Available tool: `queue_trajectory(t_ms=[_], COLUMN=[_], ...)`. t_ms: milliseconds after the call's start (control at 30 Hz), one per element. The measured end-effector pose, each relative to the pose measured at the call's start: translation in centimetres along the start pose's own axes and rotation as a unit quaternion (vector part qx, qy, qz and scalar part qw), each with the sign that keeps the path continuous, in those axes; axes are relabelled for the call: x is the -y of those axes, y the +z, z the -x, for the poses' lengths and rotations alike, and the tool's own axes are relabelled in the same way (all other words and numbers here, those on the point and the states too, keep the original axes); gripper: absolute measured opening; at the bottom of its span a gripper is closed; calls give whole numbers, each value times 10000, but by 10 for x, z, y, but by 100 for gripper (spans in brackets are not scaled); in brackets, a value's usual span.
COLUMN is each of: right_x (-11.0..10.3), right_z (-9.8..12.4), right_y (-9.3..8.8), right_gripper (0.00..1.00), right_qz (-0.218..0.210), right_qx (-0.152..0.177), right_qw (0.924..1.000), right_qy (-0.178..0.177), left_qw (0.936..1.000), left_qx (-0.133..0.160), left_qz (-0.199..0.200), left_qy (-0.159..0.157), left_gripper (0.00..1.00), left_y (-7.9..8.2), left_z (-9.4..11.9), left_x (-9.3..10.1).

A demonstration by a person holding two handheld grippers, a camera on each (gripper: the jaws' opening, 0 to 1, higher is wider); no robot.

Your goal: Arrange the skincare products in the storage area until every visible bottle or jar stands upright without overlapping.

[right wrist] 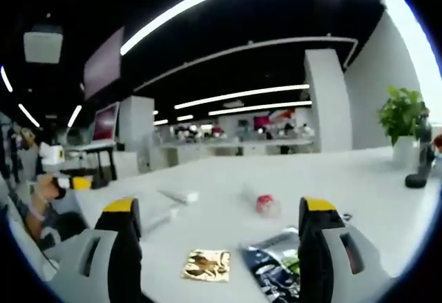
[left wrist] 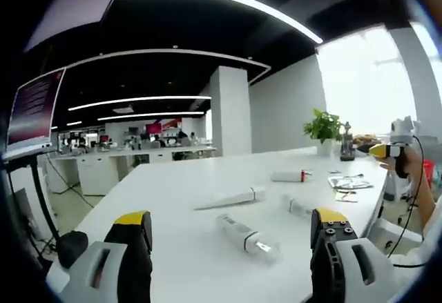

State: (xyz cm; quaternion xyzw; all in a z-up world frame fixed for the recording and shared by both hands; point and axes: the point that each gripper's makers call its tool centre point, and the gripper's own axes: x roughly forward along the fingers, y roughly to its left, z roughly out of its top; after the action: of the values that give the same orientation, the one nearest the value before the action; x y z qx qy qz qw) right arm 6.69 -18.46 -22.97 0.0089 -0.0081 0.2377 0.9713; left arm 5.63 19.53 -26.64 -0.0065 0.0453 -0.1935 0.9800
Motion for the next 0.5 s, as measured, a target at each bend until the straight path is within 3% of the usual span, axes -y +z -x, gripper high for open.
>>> queue_trajectory(t_ms=[300, 500], right_x=[-4, -2], right_z=[-2, -1], right_y=[-3, -3], right_gripper=[94, 94], right_qz=[27, 31], right_qx=[-44, -40], right_qw=[10000, 10000], right_qy=[54, 19], left_qw=[9997, 9999], left_qx=[130, 42], left_qz=[162, 140], left_qy=[92, 89], left_gripper=[98, 98], left_y=[1, -3], left_z=[-2, -5], left_x=[-5, -6])
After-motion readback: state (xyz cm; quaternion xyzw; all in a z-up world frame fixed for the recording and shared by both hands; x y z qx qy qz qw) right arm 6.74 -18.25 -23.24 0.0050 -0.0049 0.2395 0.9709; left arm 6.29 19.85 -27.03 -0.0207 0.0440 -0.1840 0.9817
